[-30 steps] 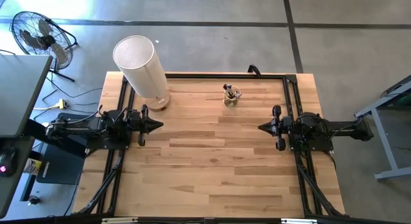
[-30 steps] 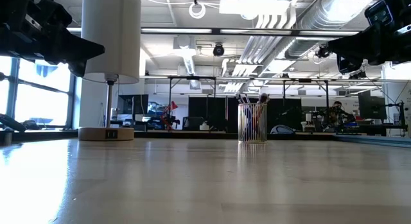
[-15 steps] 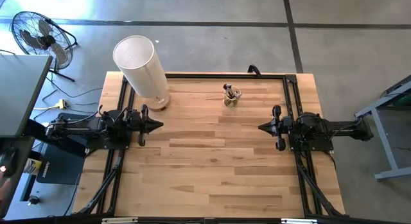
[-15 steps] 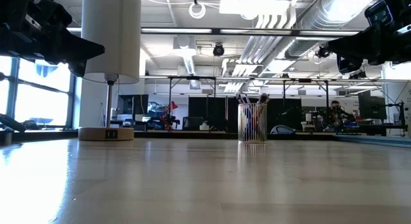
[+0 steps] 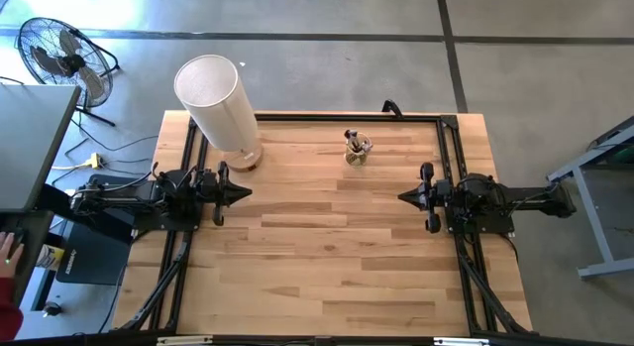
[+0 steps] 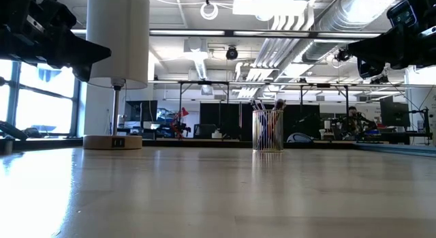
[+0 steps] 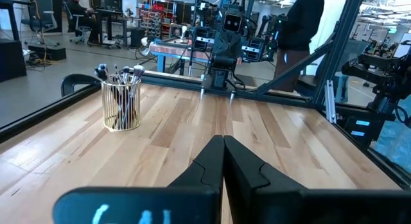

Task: Put items in baskets/containers
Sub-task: Return to Home Position

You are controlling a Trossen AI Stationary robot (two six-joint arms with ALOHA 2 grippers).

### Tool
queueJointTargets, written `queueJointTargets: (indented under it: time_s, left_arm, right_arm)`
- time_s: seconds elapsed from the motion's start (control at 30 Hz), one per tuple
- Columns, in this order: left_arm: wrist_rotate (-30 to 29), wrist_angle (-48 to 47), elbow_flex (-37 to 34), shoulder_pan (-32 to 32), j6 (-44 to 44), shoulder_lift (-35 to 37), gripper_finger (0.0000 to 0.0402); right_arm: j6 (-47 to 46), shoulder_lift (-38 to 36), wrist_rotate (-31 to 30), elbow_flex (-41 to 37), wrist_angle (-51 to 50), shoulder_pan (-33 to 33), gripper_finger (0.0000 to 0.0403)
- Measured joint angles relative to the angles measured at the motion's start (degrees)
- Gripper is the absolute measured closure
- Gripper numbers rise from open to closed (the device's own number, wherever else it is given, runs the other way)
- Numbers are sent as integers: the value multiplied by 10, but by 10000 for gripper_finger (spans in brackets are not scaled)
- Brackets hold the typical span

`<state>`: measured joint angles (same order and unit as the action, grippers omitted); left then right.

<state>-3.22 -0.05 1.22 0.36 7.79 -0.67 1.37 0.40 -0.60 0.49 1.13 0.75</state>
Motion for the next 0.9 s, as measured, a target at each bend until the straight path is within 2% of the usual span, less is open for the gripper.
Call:
queueJointTargets:
  time_s: [0.9]
  left_arm:
    - [0, 0, 0, 0, 0, 0, 401]
  right_arm:
    - [0, 0, 0, 0, 0, 0, 398]
